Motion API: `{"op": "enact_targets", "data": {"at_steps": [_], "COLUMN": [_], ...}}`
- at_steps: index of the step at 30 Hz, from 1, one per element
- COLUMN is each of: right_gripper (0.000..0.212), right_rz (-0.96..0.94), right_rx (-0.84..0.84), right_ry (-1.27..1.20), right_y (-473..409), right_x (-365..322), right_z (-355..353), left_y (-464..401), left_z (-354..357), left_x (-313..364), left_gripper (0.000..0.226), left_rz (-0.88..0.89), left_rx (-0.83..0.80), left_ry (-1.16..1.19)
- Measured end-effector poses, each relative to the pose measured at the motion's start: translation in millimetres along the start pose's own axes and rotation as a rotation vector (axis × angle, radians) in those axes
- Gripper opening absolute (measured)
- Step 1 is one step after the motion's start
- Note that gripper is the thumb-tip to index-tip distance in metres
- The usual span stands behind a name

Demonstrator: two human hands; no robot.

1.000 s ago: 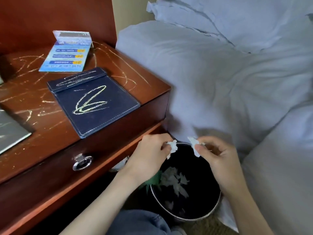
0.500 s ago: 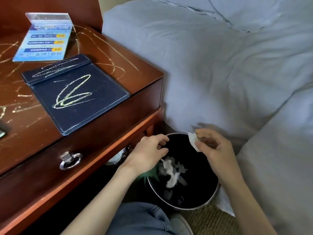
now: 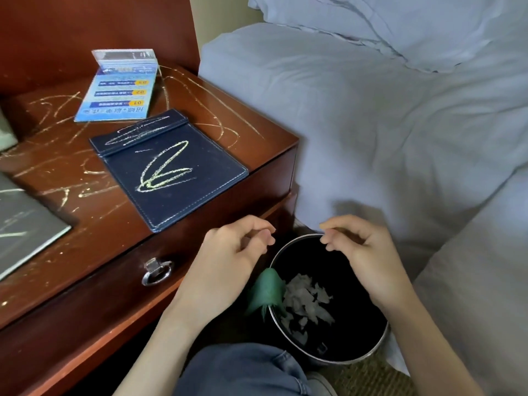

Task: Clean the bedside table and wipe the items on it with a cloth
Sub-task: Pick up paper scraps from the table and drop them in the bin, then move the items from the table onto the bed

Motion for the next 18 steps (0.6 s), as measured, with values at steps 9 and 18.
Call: {"op": "enact_targets", "data": {"at_steps": [9,18], "right_gripper": [0.025,0.018], "right_rz": [-0.156,-0.356], "right_rx": [-0.163,-0.290], "right_ry": [-0.091,-0.106], "right_y": [3.3,13.7], "right_x": [-63.2,-114.5], "right_z": [56.4,104.1], "left_y": [21.1,33.1], "left_z": [-87.0,-147.5], "left_x": [37.7,39.9], "left_gripper": [0.021,0.017], "left_rz": [0.187,0.211], "left_rx": [0.287,0.501], "left_ry": [0.082,-0.014]}}
Point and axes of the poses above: each hand's wrist, its own y-axis away from the middle knuckle, its own z-axis out of the palm, x = y × z, the point moved 6 cm from there along -y, towards the middle knuckle, and after that the axes turned 15 degrees about x, right-handed, at the moved point
